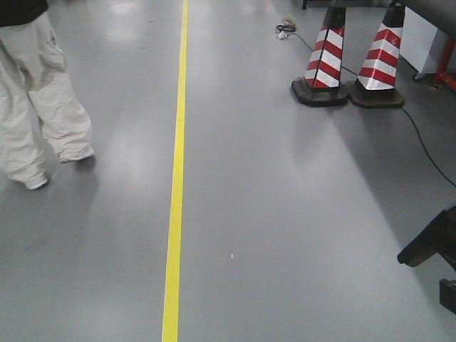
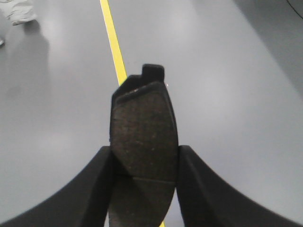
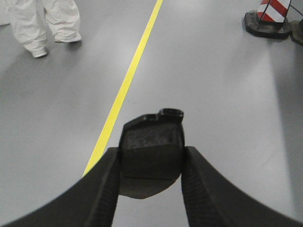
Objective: Move and align brake pads A on conveyor
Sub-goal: 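Drive the base along the yellow floor line holding both pads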
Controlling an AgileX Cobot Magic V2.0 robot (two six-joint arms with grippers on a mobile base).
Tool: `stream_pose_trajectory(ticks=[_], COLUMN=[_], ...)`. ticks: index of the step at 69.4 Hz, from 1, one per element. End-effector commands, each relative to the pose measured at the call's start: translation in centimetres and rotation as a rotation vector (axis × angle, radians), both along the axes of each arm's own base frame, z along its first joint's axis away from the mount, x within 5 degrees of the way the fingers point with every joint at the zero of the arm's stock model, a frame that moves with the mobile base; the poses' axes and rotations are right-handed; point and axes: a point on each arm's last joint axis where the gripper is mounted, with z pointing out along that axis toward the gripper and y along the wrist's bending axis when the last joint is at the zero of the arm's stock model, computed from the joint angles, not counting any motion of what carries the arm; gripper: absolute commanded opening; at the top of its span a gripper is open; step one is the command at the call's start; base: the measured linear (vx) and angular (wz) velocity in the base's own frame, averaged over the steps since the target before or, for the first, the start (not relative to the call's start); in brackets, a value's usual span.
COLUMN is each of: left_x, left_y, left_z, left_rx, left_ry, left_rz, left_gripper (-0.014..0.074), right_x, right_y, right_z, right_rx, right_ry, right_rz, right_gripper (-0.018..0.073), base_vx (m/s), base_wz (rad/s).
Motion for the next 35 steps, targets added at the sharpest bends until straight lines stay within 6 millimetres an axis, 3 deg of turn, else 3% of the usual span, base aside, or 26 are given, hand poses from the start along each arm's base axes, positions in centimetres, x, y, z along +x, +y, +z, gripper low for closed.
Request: stream_pose_trajectory(ticks=[1,35], left_x=[0.41,0.41], left_y=[-0.17,-0.17], left_z=[1.39,1.39], left_rx=[-0.028,-0.028], left_ry=[-0.097,-0.097], left_rz=[-0.010,-0.010], left_gripper=[-0.0006,-0.0006], right_x=[0.31,0.31], right_y=[0.11,0.11], right_z=[1.65,1.66], right_rx=[0.021,0.022], right_ry=[-0.116,-0.117], right_rz=[0.010,0.010], right_gripper=[-0.0004,-0.0004], base_vx=[0.82,0.84], base_wz=[-0.06,0.09])
